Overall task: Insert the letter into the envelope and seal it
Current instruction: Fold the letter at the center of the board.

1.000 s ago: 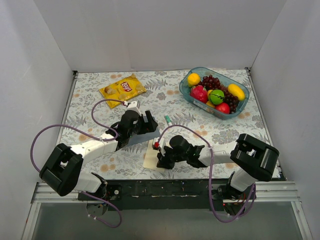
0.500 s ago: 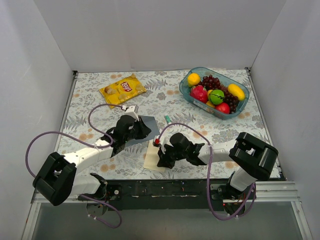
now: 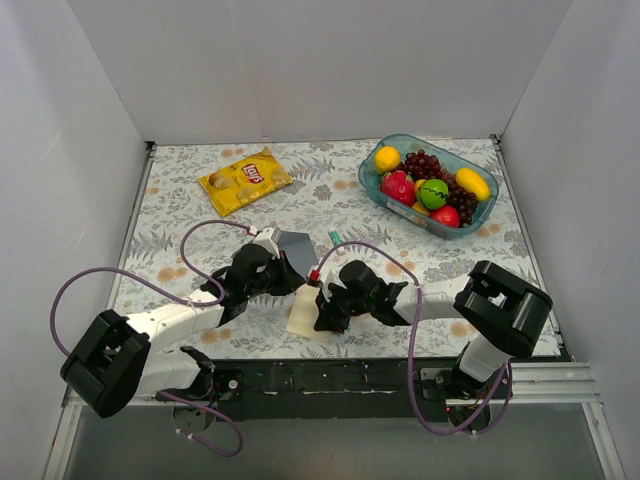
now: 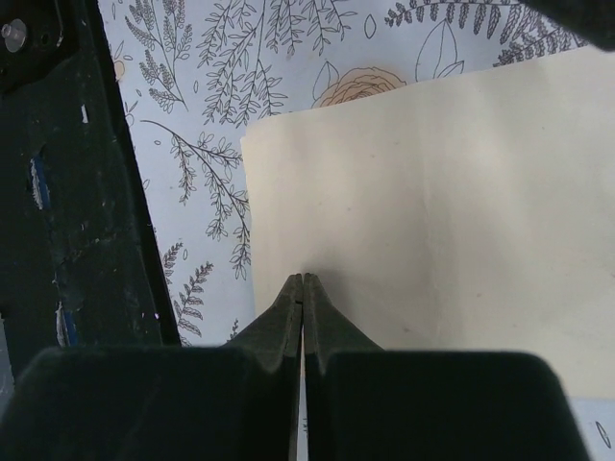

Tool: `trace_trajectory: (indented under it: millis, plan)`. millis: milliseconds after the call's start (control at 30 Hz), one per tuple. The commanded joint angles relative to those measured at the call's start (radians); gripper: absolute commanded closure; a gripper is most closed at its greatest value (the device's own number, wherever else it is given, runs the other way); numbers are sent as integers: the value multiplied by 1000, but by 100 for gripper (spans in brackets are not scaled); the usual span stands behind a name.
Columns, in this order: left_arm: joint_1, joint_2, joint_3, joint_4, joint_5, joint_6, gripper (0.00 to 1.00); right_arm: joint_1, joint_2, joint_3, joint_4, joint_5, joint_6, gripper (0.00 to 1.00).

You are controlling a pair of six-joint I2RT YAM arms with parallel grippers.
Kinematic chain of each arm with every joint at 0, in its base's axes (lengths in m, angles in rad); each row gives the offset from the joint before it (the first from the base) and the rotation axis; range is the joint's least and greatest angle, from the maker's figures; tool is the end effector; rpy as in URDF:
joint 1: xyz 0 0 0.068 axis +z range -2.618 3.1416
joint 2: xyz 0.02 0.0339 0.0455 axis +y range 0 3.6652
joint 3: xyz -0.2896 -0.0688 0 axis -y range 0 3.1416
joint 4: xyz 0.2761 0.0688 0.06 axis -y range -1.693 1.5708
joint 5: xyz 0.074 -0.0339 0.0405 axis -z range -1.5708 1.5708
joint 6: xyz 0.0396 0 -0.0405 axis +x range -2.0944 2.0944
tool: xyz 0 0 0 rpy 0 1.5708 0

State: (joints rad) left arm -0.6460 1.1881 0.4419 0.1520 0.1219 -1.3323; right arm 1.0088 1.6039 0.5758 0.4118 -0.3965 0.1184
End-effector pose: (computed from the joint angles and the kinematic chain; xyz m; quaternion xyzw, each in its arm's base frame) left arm 0.1961 -0.1539 0.1753 -0.2697 0.8397 -0.4208 0.2123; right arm 0.1542 0.2736 0.1336 -0.4567 0.7470 0.3885 0.2872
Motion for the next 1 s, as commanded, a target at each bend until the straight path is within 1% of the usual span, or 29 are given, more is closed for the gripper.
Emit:
trace_trajectory:
  millis: [0,400,733,767,800,967]
  plan:
    - [-14,7,-9,18,33,-2,100,-16,34,2,-103,33,0,99]
    - [-43,64,-68,44,56,-27,100,-30,36,6,-110,18,4,99]
    - [-57,126,-91,43,35,-38,100,-42,11,21,-128,-33,1,99]
    - [-57,134,-92,43,35,-38,100,-48,-8,21,-131,-47,0,97]
    - [-57,140,-91,43,36,-38,100,-53,-22,19,-134,-51,0,91]
    - [-66,172,-80,43,36,-38,100,-102,-139,9,-143,-47,15,80]
